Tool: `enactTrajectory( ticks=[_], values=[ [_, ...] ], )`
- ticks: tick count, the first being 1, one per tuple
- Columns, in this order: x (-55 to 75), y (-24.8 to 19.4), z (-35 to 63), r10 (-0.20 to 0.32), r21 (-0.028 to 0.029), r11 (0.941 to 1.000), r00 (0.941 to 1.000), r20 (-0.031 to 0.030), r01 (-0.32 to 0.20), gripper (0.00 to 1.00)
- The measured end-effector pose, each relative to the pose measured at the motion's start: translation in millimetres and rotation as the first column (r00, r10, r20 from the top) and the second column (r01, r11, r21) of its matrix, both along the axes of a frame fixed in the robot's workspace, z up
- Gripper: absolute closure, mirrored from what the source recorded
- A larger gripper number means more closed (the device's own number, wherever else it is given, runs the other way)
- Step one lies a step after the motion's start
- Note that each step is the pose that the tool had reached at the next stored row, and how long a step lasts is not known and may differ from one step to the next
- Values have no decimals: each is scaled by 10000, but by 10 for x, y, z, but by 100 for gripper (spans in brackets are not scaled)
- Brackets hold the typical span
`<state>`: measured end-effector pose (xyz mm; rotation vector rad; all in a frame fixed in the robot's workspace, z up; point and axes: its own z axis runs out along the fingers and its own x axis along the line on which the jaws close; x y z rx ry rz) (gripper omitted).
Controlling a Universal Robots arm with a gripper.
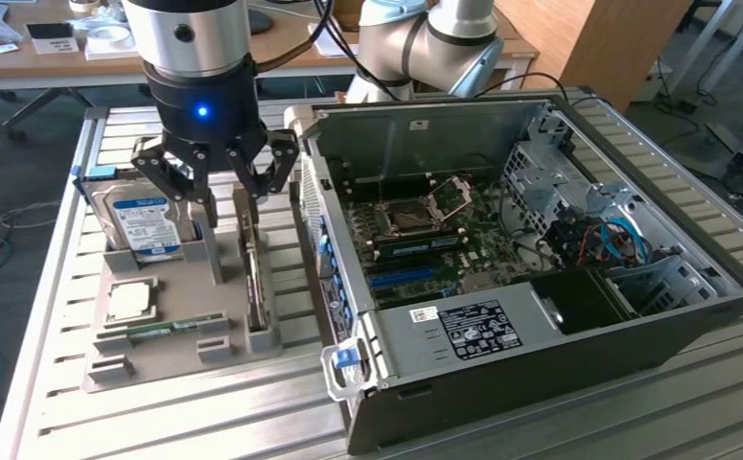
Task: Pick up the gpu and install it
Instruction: 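Pick up the gpu and move the gpu toward the slot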
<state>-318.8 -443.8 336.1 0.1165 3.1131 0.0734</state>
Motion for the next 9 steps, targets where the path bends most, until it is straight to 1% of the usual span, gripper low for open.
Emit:
enactTrajectory(
  ticks=[5,9],
  values=[
    [0,0,-41,0,-1,10000,10000,-2,0,53],
    [0,0,-97,0,0,10000,10000,-4,0,53]
  ],
)
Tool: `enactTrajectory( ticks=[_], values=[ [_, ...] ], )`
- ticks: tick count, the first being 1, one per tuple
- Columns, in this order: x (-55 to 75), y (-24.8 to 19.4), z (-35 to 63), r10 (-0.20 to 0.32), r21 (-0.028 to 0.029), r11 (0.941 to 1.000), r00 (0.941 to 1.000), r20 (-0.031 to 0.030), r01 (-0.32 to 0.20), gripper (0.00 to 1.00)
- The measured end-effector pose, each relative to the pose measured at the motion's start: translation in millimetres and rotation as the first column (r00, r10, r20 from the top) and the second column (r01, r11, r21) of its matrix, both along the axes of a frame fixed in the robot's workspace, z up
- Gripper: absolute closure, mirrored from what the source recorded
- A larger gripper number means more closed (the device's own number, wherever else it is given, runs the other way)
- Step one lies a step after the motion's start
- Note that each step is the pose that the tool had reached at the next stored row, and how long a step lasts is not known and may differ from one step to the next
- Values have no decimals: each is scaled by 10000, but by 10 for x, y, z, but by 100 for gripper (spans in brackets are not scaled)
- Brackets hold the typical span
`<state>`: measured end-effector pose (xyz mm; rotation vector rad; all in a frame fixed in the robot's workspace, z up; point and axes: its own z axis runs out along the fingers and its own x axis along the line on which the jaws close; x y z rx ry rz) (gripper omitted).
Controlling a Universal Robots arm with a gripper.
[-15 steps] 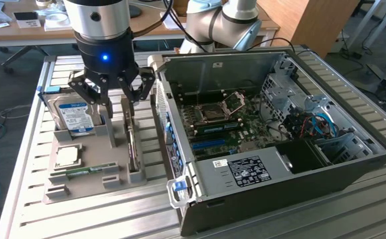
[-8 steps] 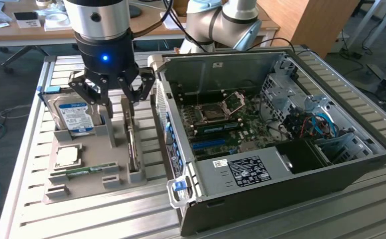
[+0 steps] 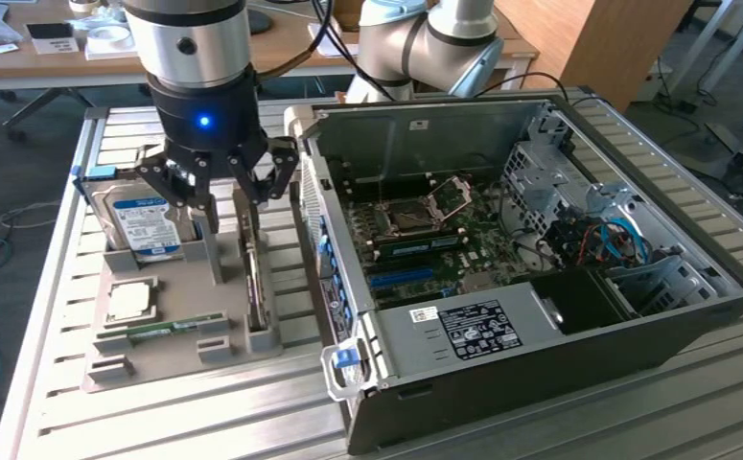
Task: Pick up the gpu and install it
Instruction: 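Pick up the gpu and move the gpu toward the slot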
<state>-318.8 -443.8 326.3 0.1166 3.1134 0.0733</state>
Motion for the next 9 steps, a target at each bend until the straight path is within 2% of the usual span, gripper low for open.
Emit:
enactTrajectory(
  ticks=[3,9],
  values=[
    [0,1,-40,0,0,10000,10000,0,0,53],
    [2,2,-59,-2,10,10000,10000,1,2,53]
  ],
)
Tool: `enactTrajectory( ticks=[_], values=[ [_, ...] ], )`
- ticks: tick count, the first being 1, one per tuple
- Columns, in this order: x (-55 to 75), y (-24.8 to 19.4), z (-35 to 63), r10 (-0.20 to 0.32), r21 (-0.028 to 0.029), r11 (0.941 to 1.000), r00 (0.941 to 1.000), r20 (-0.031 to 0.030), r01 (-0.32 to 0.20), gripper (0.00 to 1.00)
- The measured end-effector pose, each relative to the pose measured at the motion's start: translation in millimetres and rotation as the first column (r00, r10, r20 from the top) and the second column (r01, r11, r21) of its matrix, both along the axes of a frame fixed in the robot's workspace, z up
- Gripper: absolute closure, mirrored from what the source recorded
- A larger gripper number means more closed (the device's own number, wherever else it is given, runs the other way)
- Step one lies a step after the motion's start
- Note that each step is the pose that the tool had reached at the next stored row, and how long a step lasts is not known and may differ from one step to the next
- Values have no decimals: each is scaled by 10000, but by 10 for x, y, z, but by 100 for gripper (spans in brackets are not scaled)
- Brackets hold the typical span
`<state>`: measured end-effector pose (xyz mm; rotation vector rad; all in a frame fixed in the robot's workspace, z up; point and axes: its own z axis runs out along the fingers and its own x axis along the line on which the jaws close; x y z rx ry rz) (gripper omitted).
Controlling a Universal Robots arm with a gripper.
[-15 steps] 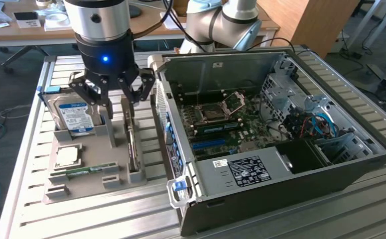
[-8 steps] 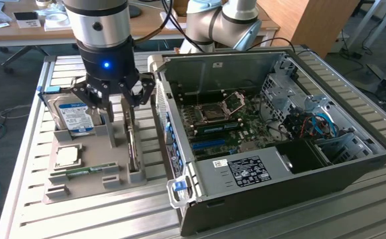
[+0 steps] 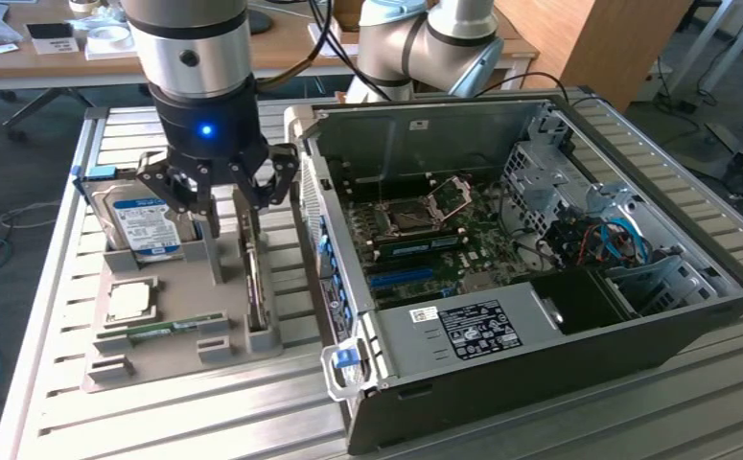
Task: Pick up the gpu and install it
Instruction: 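Pick up the gpu and move the gpu toward the slot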
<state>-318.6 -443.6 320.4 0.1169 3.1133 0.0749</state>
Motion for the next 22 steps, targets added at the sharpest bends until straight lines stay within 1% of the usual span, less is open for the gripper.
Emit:
enactTrajectory(
  ticks=[10,16,22],
  values=[
    [32,0,-29,2,6,10000,10000,-1,-2,53],
    [48,0,-122,4,6,10000,10000,-1,-4,53],
    [79,1,-177,1,7,10000,10000,0,-1,53]
  ],
)
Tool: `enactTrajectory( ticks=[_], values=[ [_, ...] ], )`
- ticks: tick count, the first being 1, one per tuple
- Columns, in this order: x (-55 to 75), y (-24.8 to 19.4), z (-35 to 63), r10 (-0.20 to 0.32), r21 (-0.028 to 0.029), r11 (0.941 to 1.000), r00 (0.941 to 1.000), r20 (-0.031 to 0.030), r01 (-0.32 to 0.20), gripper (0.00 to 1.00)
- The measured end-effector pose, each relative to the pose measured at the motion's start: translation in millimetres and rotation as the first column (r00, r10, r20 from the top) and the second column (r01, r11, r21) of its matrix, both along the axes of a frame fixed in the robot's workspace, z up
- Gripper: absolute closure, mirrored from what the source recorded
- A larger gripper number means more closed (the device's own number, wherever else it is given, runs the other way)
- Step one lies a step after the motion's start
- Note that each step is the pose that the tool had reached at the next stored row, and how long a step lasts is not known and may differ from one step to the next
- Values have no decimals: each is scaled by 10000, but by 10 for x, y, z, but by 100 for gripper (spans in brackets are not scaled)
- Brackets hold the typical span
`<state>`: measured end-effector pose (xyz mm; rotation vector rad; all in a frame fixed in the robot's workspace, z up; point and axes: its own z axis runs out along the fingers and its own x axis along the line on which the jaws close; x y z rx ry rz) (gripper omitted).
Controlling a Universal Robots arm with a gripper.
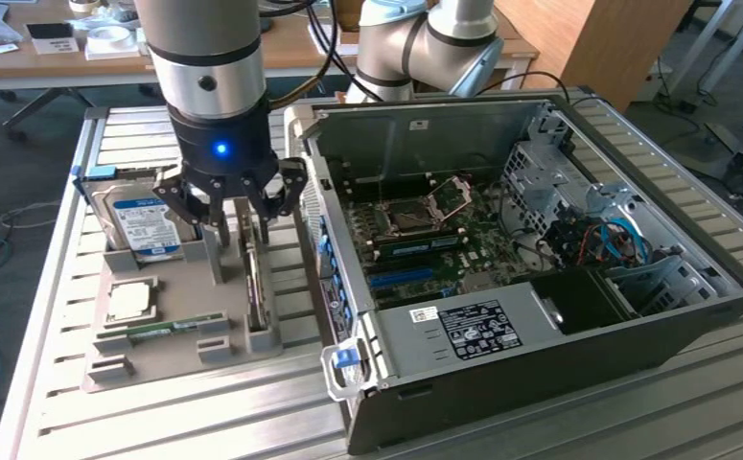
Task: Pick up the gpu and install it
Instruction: 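Pick up the gpu and move the gpu toward the slot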
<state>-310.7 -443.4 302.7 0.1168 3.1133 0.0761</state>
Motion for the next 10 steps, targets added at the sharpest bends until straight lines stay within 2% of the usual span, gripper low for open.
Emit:
enactTrajectory(
  ticks=[5,10],
  values=[
    [1,-1,-66,1,-1,10000,10000,-1,-1,53],
    [1,-1,-69,1,-2,10000,10000,-2,-1,53]
  ],
)
